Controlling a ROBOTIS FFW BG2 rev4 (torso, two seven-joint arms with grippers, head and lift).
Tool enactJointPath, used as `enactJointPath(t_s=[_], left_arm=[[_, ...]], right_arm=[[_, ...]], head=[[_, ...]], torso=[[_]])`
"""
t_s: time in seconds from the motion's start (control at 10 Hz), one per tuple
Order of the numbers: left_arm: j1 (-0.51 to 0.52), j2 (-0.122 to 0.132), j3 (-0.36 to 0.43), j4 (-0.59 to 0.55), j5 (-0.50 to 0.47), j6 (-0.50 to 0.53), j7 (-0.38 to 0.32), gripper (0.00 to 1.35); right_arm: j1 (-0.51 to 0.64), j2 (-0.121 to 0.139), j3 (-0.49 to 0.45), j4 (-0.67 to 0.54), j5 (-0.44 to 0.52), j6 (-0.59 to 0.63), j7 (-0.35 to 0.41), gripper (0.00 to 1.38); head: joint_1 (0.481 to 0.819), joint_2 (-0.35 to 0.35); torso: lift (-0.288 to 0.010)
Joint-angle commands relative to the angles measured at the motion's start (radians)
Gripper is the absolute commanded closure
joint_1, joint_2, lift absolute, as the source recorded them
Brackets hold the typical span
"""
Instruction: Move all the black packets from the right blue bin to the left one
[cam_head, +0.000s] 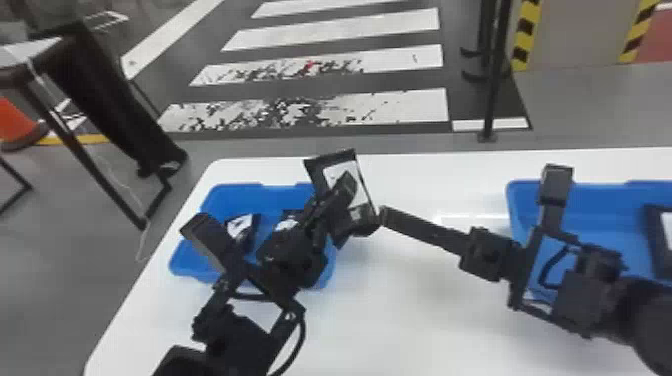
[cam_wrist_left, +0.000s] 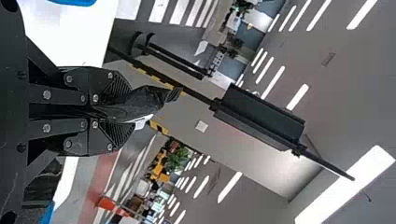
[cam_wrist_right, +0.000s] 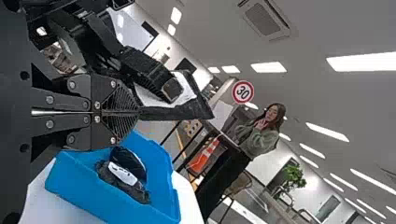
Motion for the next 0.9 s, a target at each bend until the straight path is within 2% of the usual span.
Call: enactJointPath(t_s=[0.0, 0.1, 0.2, 0.3, 0.4, 0.5, 0.6, 0.7, 0.8], left_arm=[[-0.016, -0.008, 0.031, 0.033, -0.026, -0.062, 0.012, 1.21], [-0.053, -0.018, 0.095, 0.114, -0.135, -0.130, 0.027, 1.21], [-0.090, -0.021, 0.155, 0.203, -0.311, -0.211, 0.060, 1.21], [-0.107, -0.018, 0.185, 0.269, -0.429, -0.255, 0.099, 1.21], [-0.100, -0.018, 0.175, 0.289, -0.391, -0.231, 0.129, 0.94], [-0.083, -0.021, 0.155, 0.289, -0.335, -0.263, 0.129, 0.35], [-0.073, -0.027, 0.139, 0.289, -0.321, -0.312, 0.129, 0.05], [-0.061, -0.025, 0.111, 0.289, -0.295, -0.331, 0.127, 0.12], [-0.048, -0.025, 0.095, 0.286, -0.275, -0.366, 0.129, 0.18]], right_arm=[[0.005, 0.000, 0.002, 0.014, -0.001, -0.039, 0.000, 0.86], [0.012, 0.000, 0.000, 0.019, -0.001, -0.046, 0.000, 0.48], [0.015, -0.002, 0.000, 0.024, -0.001, -0.059, 0.002, 0.20], [0.017, -0.006, -0.004, 0.024, 0.003, -0.064, 0.002, 0.11], [0.029, -0.006, -0.032, 0.019, 0.041, -0.071, 0.000, 0.11], [0.049, -0.003, -0.086, 0.017, 0.110, -0.091, -0.011, 0.11], [0.100, 0.003, -0.166, -0.032, 0.204, -0.098, -0.077, 0.10], [0.167, 0.014, -0.264, -0.118, 0.358, -0.095, -0.147, 0.10], [0.223, 0.021, -0.345, -0.219, 0.447, -0.014, -0.221, 0.11]], head=[[0.695, 0.271], [0.695, 0.282], [0.695, 0.316], [0.695, 0.350], [0.695, 0.350], [0.695, 0.350], [0.695, 0.350], [0.695, 0.341], [0.695, 0.307]], torso=[[-0.168], [-0.168], [-0.168], [-0.168], [-0.168], [-0.168], [-0.168], [-0.168], [-0.168]])
